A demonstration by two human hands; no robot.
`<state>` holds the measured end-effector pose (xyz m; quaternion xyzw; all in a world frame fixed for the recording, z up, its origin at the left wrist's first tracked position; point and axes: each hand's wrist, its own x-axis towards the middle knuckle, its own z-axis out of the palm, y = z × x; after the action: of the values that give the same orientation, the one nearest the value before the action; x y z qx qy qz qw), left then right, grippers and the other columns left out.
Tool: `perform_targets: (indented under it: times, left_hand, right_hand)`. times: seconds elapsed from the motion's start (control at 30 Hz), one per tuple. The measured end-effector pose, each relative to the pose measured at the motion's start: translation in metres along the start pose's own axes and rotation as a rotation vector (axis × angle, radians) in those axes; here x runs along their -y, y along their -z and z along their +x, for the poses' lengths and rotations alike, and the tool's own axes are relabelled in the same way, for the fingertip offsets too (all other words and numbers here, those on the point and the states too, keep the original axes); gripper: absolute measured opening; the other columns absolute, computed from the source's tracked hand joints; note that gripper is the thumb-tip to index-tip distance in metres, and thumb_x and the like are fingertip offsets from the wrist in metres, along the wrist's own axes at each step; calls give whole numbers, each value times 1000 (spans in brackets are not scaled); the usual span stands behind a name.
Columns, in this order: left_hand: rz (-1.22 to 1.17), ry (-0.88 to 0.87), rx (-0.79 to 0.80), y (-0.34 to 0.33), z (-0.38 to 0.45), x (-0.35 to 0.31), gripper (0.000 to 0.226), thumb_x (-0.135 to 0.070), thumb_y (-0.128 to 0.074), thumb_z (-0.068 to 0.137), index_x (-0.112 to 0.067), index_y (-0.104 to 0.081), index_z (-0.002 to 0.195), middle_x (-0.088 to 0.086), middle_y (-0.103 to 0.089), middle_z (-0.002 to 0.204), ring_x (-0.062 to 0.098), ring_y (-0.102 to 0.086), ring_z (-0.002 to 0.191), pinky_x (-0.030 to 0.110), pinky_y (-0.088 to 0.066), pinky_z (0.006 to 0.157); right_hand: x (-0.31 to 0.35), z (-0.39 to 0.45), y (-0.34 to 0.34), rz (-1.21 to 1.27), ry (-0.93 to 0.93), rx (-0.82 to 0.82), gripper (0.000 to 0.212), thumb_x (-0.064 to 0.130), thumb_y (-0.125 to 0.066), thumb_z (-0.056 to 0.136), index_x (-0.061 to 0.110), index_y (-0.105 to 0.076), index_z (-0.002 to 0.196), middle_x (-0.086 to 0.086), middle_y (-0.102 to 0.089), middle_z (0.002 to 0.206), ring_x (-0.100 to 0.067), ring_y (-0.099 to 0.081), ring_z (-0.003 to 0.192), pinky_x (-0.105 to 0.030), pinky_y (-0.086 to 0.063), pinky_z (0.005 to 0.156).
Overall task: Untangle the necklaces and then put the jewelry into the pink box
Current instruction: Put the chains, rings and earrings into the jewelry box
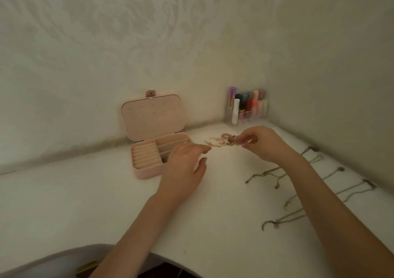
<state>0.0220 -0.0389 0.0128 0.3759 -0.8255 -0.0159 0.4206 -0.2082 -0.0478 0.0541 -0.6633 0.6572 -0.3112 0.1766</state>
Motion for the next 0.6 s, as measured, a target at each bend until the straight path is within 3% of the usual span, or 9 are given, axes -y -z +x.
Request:
perform_targets:
  times: [0.1,0.17,0.27,0.4,0.6]
  left_hand:
    - [-59,-72,70,-23,11,-36,26,-11,-59,82,-14,-69,106,1,-70,105,12,-55,104,24,-37,95]
    - [-95,-90,182,-38,20,-59,27,-9,-59,86,-13,-68,111,3,-69,114,19,-58,111,27,-36,98]
    - [-140,-120,274,-60,33,-82,28,-8,-59,88,-11,-67,114,6,-66,119,23,-58,114,31,-37,101]
    - [-172,-113,347,-87,49,-102,29,-9,-54,91,-13,-65,117,5,-66,117,21,-58,112,32,-42,99]
    - [-264,-37,370,-107,52,-109,28,-9,-54,90,-15,-66,114,1,-67,113,16,-55,110,27,-40,97]
  right_hand:
    - [-49,-12,22,-139,-159,-299,26,1,-50,92,14,-69,105,-7,-66,114,-21,-62,96,-30,-51,83]
    - [-74,-20,38,-259,-254,-348,35,-2,-47,90,13,-66,115,-12,-64,120,-30,-60,107,-40,-49,93]
    - [-93,-29,50,-404,-340,-259,42,-2,-46,88,13,-61,124,-17,-61,122,-34,-57,111,-39,-47,95]
    - [-100,-34,54,-541,-385,-269,32,-2,-46,88,8,-69,109,-18,-64,108,-34,-62,98,-35,-51,82]
    - [-97,-22,56,-549,-420,-291,32,-4,-47,86,8,-69,107,-17,-62,111,-33,-60,102,-35,-48,85]
